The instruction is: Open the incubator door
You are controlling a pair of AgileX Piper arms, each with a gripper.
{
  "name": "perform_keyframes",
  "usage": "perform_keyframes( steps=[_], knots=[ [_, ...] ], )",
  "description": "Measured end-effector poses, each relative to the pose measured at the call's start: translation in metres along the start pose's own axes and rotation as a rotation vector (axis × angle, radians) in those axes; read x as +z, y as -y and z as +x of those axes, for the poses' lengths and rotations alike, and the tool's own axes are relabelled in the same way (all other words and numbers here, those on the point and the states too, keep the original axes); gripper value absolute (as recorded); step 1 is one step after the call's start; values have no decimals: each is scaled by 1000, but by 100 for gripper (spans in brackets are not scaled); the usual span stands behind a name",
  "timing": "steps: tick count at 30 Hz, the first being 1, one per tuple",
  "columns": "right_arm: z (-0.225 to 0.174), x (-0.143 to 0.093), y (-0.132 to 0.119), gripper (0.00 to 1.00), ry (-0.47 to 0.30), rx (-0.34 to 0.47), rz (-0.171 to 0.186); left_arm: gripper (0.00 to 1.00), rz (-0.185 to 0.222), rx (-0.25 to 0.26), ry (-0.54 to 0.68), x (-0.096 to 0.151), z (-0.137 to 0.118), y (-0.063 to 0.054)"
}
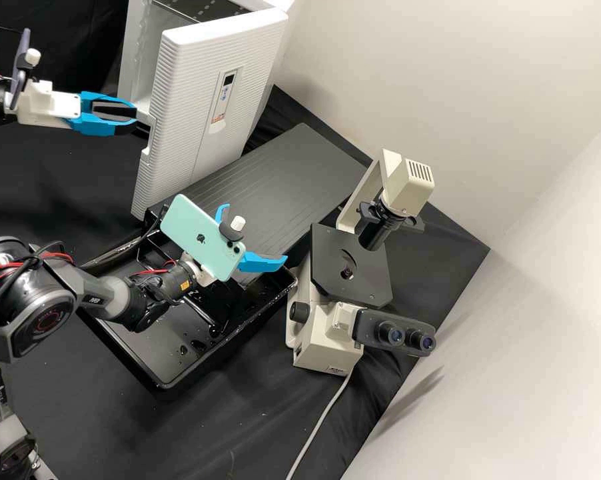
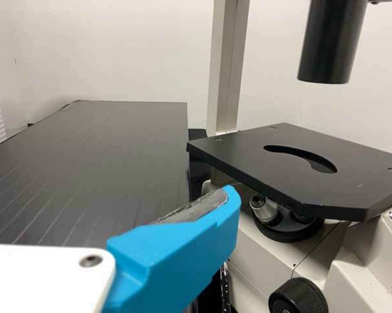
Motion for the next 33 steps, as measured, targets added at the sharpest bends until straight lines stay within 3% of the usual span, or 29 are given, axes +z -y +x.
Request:
perform_keyframes(
  steps=[3,6,8,10,12,13,17,20,25,33],
  knots=[
    [0,0,0,100,0,0,0,0,-7,60,-42,8,-17,-5],
    [0,0,0,100,0,0,0,0,27,119,-130,10,-31,-8],
    [0,0,0,100,0,0,0,0,60,149,-216,7,-39,-9],
    [0,0,0,100,0,0,0,0,55,186,-333,0,-46,-9],
    [0,0,0,100,0,0,0,0,78,191,-440,-6,-52,-6],
    [0,0,0,100,0,0,0,100,74,191,-494,-10,-55,-4],
    [0,0,0,100,0,0,0,100,95,142,-640,-16,-60,2],
    [0,0,0,100,0,0,0,100,131,106,-686,-16,-59,7],
    [0,0,0,100,0,0,0,100,152,59,-699,-16,-55,16],
    [0,0,0,100,0,0,0,100,126,121,-668,-19,-54,28]
  ],
)
